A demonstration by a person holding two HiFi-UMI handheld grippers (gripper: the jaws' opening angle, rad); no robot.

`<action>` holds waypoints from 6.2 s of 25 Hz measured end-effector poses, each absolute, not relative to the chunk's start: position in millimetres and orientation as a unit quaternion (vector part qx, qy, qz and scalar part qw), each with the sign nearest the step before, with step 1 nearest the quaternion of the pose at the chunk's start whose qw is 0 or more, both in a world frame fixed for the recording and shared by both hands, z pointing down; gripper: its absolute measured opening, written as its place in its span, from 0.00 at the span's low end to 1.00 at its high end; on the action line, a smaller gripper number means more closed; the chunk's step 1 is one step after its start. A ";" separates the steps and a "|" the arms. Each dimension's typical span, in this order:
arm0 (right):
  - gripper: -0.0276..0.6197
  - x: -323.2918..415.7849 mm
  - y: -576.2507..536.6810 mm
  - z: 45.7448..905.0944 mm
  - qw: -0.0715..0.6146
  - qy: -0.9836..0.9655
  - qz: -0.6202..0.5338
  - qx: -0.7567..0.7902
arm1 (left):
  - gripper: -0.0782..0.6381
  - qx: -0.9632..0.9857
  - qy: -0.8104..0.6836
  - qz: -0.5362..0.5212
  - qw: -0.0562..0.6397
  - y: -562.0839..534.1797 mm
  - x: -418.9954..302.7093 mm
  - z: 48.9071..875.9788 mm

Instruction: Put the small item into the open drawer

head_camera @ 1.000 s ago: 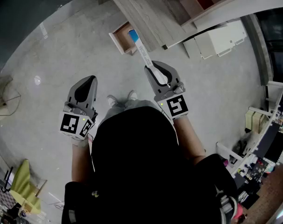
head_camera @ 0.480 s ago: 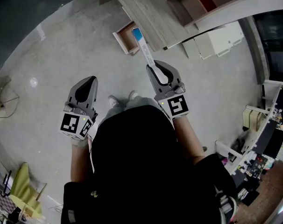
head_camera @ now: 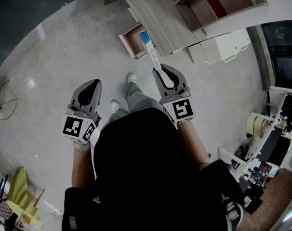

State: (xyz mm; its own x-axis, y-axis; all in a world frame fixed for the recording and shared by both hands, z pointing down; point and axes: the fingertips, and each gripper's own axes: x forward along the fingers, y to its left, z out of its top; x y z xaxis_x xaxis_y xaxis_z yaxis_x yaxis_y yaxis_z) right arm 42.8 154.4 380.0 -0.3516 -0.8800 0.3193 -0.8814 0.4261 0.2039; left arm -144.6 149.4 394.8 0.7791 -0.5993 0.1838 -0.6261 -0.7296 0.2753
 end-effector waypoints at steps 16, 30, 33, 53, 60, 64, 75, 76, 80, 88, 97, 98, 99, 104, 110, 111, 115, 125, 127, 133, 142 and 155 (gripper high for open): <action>0.18 89.9 47.2 407.8 0.205 -0.851 0.027 0.483 | 0.11 0.913 -0.367 0.065 0.164 56.4 -91.0 397.2; 0.18 113.9 -35.6 457.5 0.230 -0.880 0.076 0.410 | 0.11 0.885 -0.423 0.093 0.170 -10.1 -56.2 405.3; 0.18 113.0 -43.9 472.0 0.244 -0.881 0.087 0.395 | 0.11 0.880 -0.432 0.098 0.172 -18.5 -55.6 406.4; 0.18 91.6 -46.4 574.7 0.336 -0.847 0.168 0.376 | 0.11 0.879 -0.417 0.111 0.202 -37.0 -78.7 413.4; 0.18 88.9 -44.5 619.0 0.371 -0.828 0.189 0.375 | 0.11 0.877 -0.416 0.119 0.208 -34.4 -91.7 419.4; 0.19 88.7 -44.7 641.5 0.392 -0.818 0.201 0.370 | 0.11 0.874 -0.419 0.123 0.212 -33.6 -98.0 422.9; 0.19 87.6 -39.1 700.6 0.442 -0.791 0.238 0.349 | 0.11 0.861 -0.438 0.130 0.224 -29.4 -117.0 429.6; 0.19 88.4 -38.9 705.3 0.446 -0.789 0.242 0.348 | 0.11 0.859 -0.440 0.131 0.226 -29.3 -117.5 430.6; 0.19 90.5 -38.5 720.9 0.460 -0.779 0.252 0.343 | 0.11 0.854 -0.446 0.134 0.232 -28.4 -121.6 434.0; 0.19 92.3 -43.2 743.8 0.487 -0.766 0.259 0.330 | 0.11 0.846 -0.458 0.135 0.237 -27.3 -128.7 436.4; 0.25 87.1 -51.4 748.6 0.489 -0.764 0.265 0.325 | 0.11 0.840 -0.466 0.136 0.243 -23.5 -134.9 439.4; 0.25 86.1 -52.8 748.0 0.488 -0.766 0.263 0.326 | 0.11 0.840 -0.466 0.136 0.243 -23.3 -135.0 439.5; 0.25 85.4 -53.6 747.1 0.487 -0.767 0.262 0.326 | 0.11 0.840 -0.466 0.135 0.243 -23.2 -135.3 439.4; 0.24 84.4 -54.1 739.7 0.488 -0.764 0.262 0.331 | 0.11 0.841 -0.465 0.133 0.241 -23.2 -135.4 437.6; 0.21 82.8 -57.6 722.5 0.481 -0.768 0.257 0.337 | 0.11 0.845 -0.462 0.126 0.238 -24.4 -133.4 435.1; 0.19 82.3 -59.3 717.7 0.478 -0.769 0.256 0.340 | 0.11 0.846 -0.461 0.125 0.237 -25.1 -132.6 434.9; 0.15 78.2 -68.5 691.2 0.456 -0.779 0.245 0.354 | 0.11 0.851 -0.455 0.117 0.235 -27.6 -128.9 433.6; 0.07 65.0 -89.6 608.1 0.385 -0.814 0.205 0.383 | 0.11 0.867 -0.437 0.098 0.220 -42.7 -117.8 424.5; 0.07 61.4 -93.3 586.9 0.368 -0.822 0.193 0.389 | 0.11 0.871 -0.432 0.095 0.215 -45.9 -116.5 421.8; 0.07 54.6 -102.7 527.3 0.315 -0.844 0.159 0.404 | 0.11 0.878 -0.425 0.086 0.204 -59.8 -113.9 414.7; 0.06 45.7 -103.9 437.5 0.217 -0.881 0.090 0.411 | 0.11 0.895 -0.407 0.065 0.169 -80.4 -107.9 395.0; 0.07 53.8 -95.0 353.6 0.121 -0.892 0.015 0.436 | 0.11 0.912 -0.389 0.023 0.126 -97.3 -94.3 350.3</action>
State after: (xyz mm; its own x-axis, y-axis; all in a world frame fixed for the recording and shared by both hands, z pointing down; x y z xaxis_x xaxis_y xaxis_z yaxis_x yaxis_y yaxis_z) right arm 53.8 -95.0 353.6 -0.5914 -0.7733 0.2286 -0.7806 0.6201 0.0786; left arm -94.3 -97.3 350.3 0.6962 -0.7039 0.1409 -0.7157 -0.6655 0.2117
